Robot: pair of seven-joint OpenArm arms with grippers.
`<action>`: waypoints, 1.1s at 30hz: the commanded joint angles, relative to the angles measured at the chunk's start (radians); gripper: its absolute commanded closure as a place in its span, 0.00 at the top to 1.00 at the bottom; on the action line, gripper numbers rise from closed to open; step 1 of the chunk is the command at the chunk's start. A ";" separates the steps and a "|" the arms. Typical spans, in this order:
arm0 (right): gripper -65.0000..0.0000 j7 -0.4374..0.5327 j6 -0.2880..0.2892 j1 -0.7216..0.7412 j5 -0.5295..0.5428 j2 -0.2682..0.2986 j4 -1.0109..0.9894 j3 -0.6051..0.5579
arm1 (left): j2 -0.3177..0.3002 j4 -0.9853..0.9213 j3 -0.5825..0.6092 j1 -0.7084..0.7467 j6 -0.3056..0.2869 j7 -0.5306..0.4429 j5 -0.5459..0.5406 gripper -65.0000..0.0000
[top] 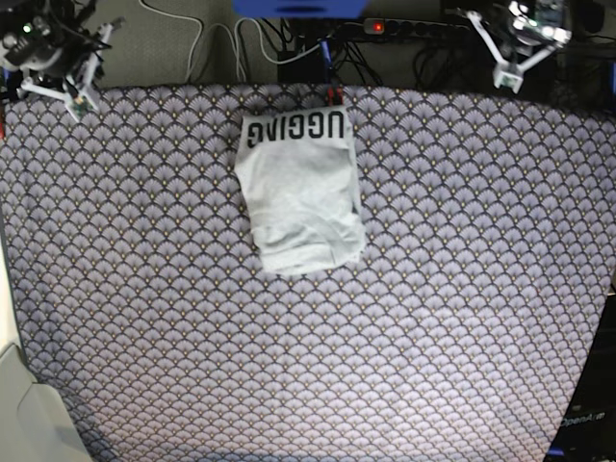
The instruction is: Fold the T-shirt properly
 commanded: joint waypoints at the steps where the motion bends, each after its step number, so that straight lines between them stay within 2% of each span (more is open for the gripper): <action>1: 0.00 0.027 0.003 -0.028 0.005 0.012 -0.009 0.022 | -0.005 -0.022 0.011 0.009 0.001 -0.025 0.019 0.00; 4: 0.00 0.088 0.003 -0.063 0.003 0.012 -0.124 0.040 | 0.020 -0.163 0.059 0.004 0.006 -0.127 0.038 0.00; 7: 0.00 0.192 0.003 -0.058 -0.012 0.018 -0.332 0.034 | 0.034 -0.323 0.106 -0.007 0.007 -0.268 0.038 0.00; 11: 0.00 0.361 0.003 0.029 -0.183 -0.006 -0.621 0.034 | 0.035 -0.532 0.155 -0.062 0.009 -0.409 0.032 0.00; 16: 0.00 0.599 0.003 0.204 -0.379 -0.021 -1.080 0.033 | 0.092 -0.809 0.166 -0.177 0.010 -0.496 0.036 0.00; 19: 0.00 0.748 0.003 0.311 -0.443 -0.018 -1.343 0.034 | 0.121 -0.972 0.174 -0.240 0.010 -0.621 0.039 0.00; 22: 0.00 0.861 0.003 0.359 -0.477 -0.020 -1.455 0.030 | 0.130 -1.135 0.175 -0.297 0.010 -0.786 0.050 0.00; 24: 0.00 0.923 0.003 0.377 -0.511 -0.028 -1.492 0.014 | 0.133 -1.256 0.172 -0.341 0.010 -0.888 0.104 0.00; 26: 0.00 0.952 0.003 0.402 -0.526 -0.057 -1.520 -0.024 | 0.139 -1.399 0.164 -0.410 0.018 -0.958 0.142 0.00; 27: 0.00 0.953 0.003 0.410 -0.526 -0.066 -1.529 -0.044 | 0.149 -1.463 0.163 -0.441 0.044 -0.978 0.147 0.00; 28: 0.00 0.961 -0.023 0.414 -0.526 -0.074 -1.538 -0.059 | 0.153 -1.503 0.163 -0.458 0.078 -0.987 0.145 0.00; 31: 0.00 1.023 -0.227 0.434 -0.526 -0.117 -1.601 -0.141 | 0.161 -1.546 0.166 -0.493 0.221 -1.016 0.150 0.00; 33: 0.00 1.070 -0.368 0.454 -0.526 -0.126 -1.660 -0.216 | 0.178 -1.546 0.163 -0.496 0.296 -1.035 0.145 0.00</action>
